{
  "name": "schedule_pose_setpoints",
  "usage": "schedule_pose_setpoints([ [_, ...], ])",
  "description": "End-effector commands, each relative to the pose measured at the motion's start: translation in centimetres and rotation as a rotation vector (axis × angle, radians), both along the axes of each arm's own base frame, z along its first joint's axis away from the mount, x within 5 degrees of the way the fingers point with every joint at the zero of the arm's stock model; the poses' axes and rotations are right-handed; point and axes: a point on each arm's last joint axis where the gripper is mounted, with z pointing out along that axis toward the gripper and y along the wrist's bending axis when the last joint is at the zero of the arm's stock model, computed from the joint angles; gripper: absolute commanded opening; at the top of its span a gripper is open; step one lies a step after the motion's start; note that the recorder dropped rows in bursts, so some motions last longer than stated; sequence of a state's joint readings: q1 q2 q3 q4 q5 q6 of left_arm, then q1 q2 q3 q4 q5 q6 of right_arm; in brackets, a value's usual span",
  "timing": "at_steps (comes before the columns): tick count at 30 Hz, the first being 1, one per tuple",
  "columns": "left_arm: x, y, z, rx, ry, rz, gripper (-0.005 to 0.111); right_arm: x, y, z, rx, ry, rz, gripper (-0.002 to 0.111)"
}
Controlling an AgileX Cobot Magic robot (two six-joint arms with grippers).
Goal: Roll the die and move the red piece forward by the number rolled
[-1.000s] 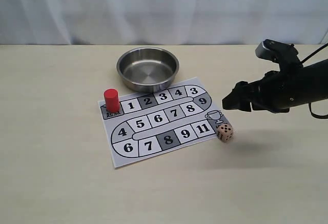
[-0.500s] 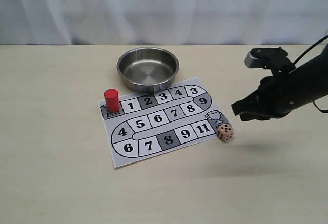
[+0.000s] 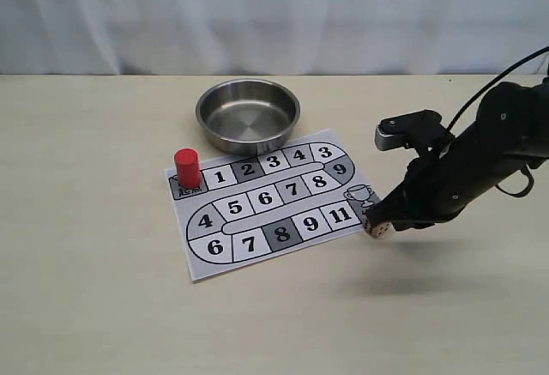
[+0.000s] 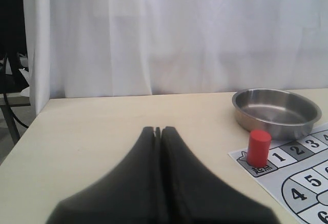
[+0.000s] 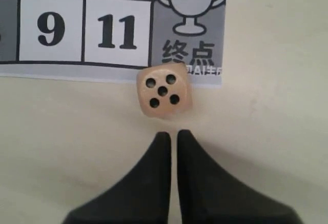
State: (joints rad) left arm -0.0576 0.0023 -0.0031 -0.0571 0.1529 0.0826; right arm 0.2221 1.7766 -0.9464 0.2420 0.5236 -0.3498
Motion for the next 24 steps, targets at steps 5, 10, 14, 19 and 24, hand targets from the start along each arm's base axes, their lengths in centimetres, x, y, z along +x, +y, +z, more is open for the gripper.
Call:
schedule_pose_setpoints([
  [5,0.0,0.0,0.0,-0.006,-0.009,-0.001,0.000,0.0,0.2,-0.4,0.005,0.020,0.006,0.004],
  [10,0.0,0.0,0.0,-0.006,-0.009,-0.001,0.000,-0.1,0.1,-2.0,-0.022,0.086,0.028,0.004],
  [14,0.0,0.0,0.0,-0.006,-0.009,-0.001,0.000,0.0,0.1,-2.0,-0.016,0.079,0.021,0.004],
  [19,0.0,0.0,0.0,-0.006,-0.009,-0.001,0.000,0.0,0.1,-2.0,-0.019,0.077,0.033,0.004],
  [24,0.0,0.0,0.0,-0.006,-0.009,-0.001,0.000,0.0,0.1,-2.0,-0.019,0.077,0.036,0.004],
])
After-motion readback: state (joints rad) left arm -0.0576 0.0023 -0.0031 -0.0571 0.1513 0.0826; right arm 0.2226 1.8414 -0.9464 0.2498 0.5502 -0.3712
